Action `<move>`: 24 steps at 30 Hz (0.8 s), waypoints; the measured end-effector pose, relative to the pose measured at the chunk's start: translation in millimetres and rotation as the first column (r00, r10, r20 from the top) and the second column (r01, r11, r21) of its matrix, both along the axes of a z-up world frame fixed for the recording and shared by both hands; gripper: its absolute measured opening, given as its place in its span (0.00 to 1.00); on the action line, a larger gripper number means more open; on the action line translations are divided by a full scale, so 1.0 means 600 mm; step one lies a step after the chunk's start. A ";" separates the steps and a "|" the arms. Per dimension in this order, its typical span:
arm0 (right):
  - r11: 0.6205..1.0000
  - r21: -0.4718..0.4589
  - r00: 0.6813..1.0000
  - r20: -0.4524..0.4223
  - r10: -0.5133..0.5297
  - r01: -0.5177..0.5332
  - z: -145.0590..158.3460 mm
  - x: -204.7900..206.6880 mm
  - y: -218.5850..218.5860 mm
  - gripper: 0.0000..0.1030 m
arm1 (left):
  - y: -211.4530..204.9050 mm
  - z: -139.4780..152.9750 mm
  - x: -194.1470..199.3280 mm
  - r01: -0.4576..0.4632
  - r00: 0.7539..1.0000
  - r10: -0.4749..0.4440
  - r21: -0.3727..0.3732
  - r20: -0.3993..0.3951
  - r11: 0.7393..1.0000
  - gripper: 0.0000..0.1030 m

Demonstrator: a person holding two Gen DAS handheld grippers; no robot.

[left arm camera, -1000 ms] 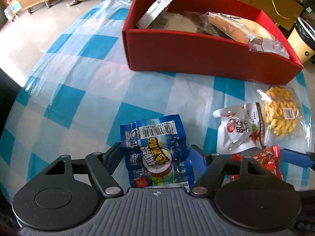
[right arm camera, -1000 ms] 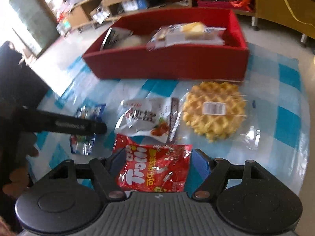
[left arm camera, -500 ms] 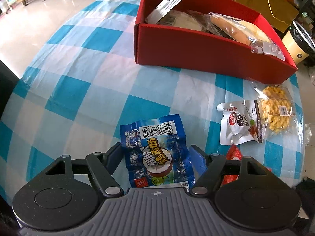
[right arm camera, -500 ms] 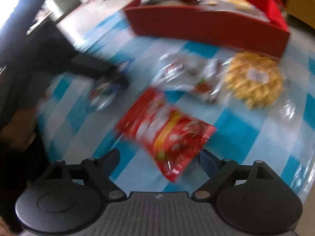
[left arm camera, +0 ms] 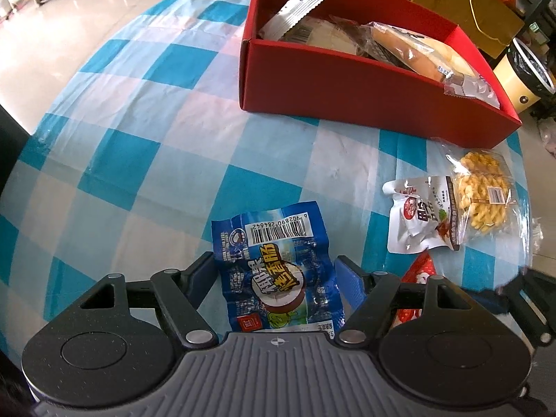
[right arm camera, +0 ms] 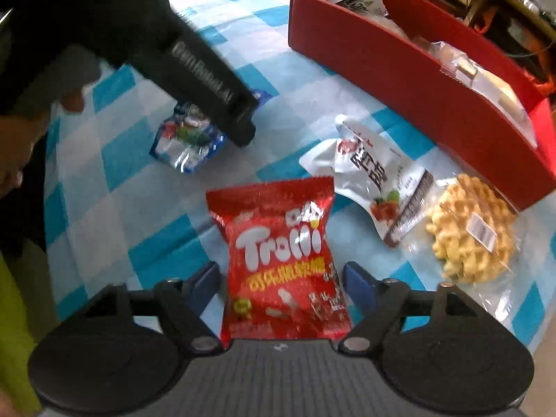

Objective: Organize snacks
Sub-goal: 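Carry the sausage packet and Trolli bag over the red box with both tools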

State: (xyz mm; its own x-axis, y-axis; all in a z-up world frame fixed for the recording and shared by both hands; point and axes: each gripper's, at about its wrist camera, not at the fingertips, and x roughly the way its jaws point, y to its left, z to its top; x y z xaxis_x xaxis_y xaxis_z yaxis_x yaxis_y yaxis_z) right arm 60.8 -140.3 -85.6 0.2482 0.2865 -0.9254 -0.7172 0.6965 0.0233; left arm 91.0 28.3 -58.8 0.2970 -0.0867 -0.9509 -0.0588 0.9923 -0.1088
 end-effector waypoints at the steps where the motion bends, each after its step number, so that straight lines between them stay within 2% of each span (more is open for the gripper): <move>1: 1.000 0.008 1.000 -0.010 -0.021 0.021 0.003 -0.001 -0.008 0.57 | 0.000 0.001 -0.001 0.000 1.000 0.000 0.002 0.001 1.000 0.77; 4: 0.994 0.051 0.993 -0.072 -0.097 0.101 0.007 -0.002 -0.033 0.55 | -0.004 0.001 -0.003 0.001 1.000 -0.001 0.004 -0.003 1.000 0.77; 11: 0.960 0.157 0.972 -0.075 -0.223 0.232 0.027 -0.022 -0.066 0.52 | -0.009 0.015 -0.008 0.008 1.000 -0.008 0.004 0.017 1.000 0.76; 14: 0.926 0.224 0.952 -0.071 -0.297 0.305 0.044 -0.014 -0.085 0.52 | -0.011 0.024 -0.010 0.011 0.999 -0.011 -0.003 0.030 1.000 0.76; 17: 0.871 0.317 0.926 -0.083 -0.368 0.374 0.061 -0.011 -0.112 0.52 | -0.017 0.036 -0.012 0.022 0.999 -0.021 -0.009 0.050 1.000 0.76; 21: 0.827 0.379 0.903 -0.062 -0.425 0.415 0.082 -0.006 -0.128 0.52 | -0.026 0.050 -0.011 0.033 0.996 -0.033 -0.006 0.079 0.999 0.76; 24: 0.808 0.403 0.892 -0.052 -0.449 0.430 0.096 0.003 -0.136 0.52 | -0.033 0.063 -0.009 0.042 0.993 -0.043 0.005 0.108 0.999 0.76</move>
